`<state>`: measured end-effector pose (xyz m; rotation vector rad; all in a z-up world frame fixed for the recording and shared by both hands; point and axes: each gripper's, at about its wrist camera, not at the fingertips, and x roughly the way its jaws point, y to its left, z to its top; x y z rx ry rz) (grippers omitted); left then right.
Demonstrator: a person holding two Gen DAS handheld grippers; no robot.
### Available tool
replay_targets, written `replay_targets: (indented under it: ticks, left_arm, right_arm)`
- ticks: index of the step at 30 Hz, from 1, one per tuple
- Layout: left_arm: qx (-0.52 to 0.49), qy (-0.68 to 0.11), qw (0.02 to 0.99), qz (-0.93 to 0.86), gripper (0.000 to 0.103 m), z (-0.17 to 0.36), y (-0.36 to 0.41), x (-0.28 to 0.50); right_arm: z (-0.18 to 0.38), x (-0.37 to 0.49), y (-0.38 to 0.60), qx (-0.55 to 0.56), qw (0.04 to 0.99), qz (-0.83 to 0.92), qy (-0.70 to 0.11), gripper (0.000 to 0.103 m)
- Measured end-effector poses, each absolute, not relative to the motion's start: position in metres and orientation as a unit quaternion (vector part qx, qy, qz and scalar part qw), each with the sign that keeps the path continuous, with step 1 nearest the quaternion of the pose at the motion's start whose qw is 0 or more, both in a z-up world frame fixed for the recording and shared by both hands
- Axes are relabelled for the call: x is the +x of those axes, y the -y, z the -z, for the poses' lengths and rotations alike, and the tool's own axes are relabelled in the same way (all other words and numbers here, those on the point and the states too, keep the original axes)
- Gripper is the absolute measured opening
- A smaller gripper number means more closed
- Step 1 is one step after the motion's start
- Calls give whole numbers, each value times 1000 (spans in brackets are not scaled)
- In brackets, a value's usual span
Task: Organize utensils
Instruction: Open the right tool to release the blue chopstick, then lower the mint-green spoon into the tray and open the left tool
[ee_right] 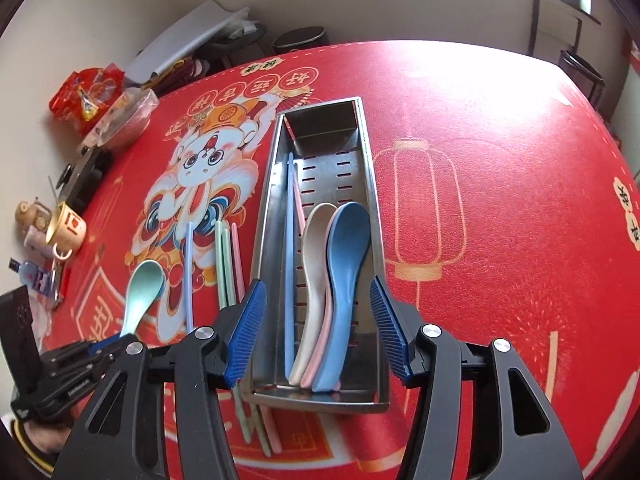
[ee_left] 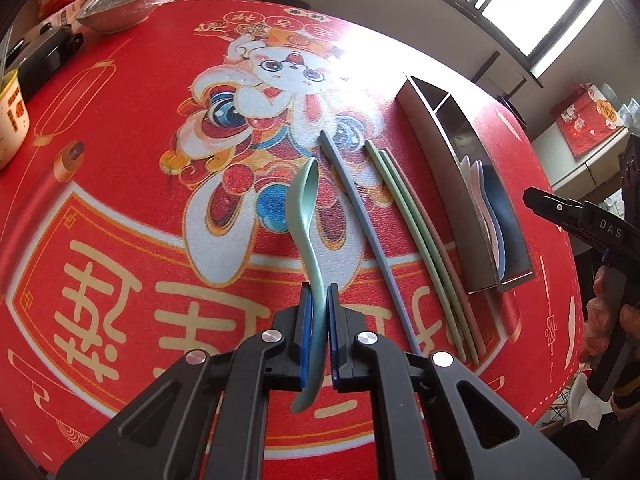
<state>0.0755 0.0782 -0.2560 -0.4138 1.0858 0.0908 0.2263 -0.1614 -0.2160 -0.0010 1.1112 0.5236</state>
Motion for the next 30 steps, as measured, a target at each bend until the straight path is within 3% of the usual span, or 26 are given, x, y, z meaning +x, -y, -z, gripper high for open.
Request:
replay_targets:
  ticks: [5,17,19,20,30]
  left_arm:
    - [-198,-523,828,-44,7,262,-71,83]
    - [-206,-487,849,21,7,212,-14,122]
    - [-206,-491,846,37,7,210,4,133]
    - [-205,-493,845,43,7,210,13,139]
    - [-206,-521,827,49,7,227,67,181]
  right_arm:
    - [213,227,180,22,818,-243,-521,54]
    - [212,231,224,54,819,-243,-517,71]
    - [212,232,231,62,815,-251,-518,78]
    - [213,232,234,64,814,-253,-518,87]
    - [220,247,278,88,813,-252,-517,87]
